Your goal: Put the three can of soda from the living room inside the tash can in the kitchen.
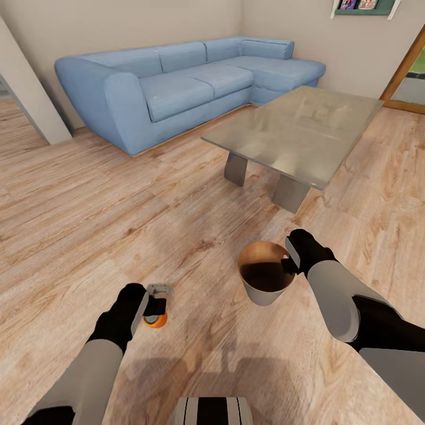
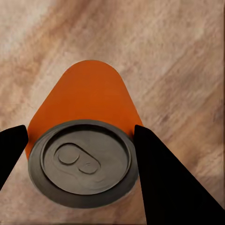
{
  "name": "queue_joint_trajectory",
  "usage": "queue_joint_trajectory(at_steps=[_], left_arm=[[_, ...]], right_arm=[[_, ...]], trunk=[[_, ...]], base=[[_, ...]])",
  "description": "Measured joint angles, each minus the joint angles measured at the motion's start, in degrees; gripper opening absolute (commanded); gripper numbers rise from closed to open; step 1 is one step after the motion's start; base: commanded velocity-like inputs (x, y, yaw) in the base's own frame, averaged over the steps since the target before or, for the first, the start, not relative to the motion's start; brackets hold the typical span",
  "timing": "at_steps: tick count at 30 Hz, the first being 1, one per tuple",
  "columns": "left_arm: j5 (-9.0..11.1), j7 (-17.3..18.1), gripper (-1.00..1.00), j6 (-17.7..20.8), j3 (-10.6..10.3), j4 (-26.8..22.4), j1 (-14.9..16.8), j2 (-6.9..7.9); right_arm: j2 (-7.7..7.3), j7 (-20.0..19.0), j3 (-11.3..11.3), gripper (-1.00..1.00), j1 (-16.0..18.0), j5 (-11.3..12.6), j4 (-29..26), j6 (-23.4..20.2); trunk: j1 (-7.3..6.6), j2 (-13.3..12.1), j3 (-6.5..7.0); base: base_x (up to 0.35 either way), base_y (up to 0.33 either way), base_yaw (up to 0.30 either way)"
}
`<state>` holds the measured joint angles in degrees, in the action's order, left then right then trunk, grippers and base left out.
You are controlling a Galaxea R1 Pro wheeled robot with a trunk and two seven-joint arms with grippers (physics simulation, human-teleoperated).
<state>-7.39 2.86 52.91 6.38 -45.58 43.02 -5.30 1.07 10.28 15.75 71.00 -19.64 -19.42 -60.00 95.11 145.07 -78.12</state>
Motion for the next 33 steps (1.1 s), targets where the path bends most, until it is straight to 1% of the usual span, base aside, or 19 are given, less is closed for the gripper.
queue_joint_trajectory(at_steps=[2,3,9,13,18,19,22,25,26,28,30,31,33], left_arm=[[0.0,0.0,-1.0,1.6,-0.1,-2.8,-0.9,-0.02],[0.0,0.0,-1.0,2.8,-0.1,-5.1,-1.6,-0.03],[0.1,0.1,-1.0,5.9,-0.2,-10.6,-2.8,-0.04],[0.1,0.3,-1.0,7.1,-0.2,-13.3,-2.9,-0.05],[0.1,0.6,-1.0,7.1,-0.2,-17.4,-3.0,-0.05],[0.1,0.7,-1.0,7.1,-0.3,-18.4,-3.0,-0.05],[0.1,0.8,-1.0,7.1,-0.3,-19.1,-3.0,-0.06],[0.1,0.8,-1.0,7.1,-0.4,-20.0,-3.0,-0.07],[0.2,0.8,-1.0,7.1,-0.4,-20.3,-3.0,-0.07],[0.3,0.9,-1.0,7.1,-0.4,-20.8,-3.0,-0.07],[0.8,1.0,-1.0,7.1,-0.4,-21.4,-3.0,-0.05],[1.8,1.1,-1.0,7.1,-0.4,-22.0,-3.0,-0.01],[2.8,1.2,-1.0,7.1,-0.4,-22.8,-3.0,0.05]], right_arm=[[0.02,0.0,0.0,-1.0,0.0,-0.1,0.0,0.0],[0.03,0.0,0.0,-1.0,0.0,-0.1,0.0,0.0],[0.14,0.0,0.0,-1.0,0.1,-0.3,0.0,0.0],[0.21,0.0,0.0,-1.0,0.1,-0.4,0.1,0.0],[0.29,0.1,-0.1,-1.0,0.1,-0.5,0.1,0.0],[0.34,0.0,-0.1,-1.0,-0.9,-0.2,-1.1,0.0],[0.4,-0.1,0.0,-1.0,-1.2,-0.2,0.0,0.0],[0.47,-0.2,-0.3,-1.0,-1.2,1.3,-0.1,0.0],[0.48,-0.2,-0.4,-1.0,-1.2,1.4,-0.1,0.0],[0.49,-0.2,-0.7,-1.0,-1.2,0.8,0.0,0.0],[0.49,-0.1,-0.9,-1.0,-1.2,0.2,0.0,0.0],[0.49,-0.2,-1.0,-1.0,-1.2,0.2,-0.1,0.0],[0.5,-0.3,-1.1,-1.0,-1.2,0.7,-0.1,0.0]], trunk=[[0.0,0.0,0.0],[0.0,0.0,0.0],[0.0,0.0,0.0],[0.0,0.0,0.0],[0.0,0.0,0.0],[-0.02,0.0,0.21],[-0.06,-0.1,0.85],[-0.14,-0.1,1.52],[-0.16,-0.1,1.74],[-0.21,-0.2,2.18],[-0.26,-0.2,2.63],[-0.29,-0.2,2.85],[-0.34,-0.2,3.29]], base=[[0.0,0.0,0.0],[0.0,0.0,0.0],[0.0,0.0,0.0],[0.0,0.0,0.0],[0.0,0.0,0.0],[0.0,0.0,0.0],[0.0,0.0,0.0],[0.0,0.0,0.0],[0.0,0.0,0.0],[0.0,0.0,0.0],[0.0,0.0,0.0],[0.0,0.0,0.0],[0.0,0.0,0.0]])
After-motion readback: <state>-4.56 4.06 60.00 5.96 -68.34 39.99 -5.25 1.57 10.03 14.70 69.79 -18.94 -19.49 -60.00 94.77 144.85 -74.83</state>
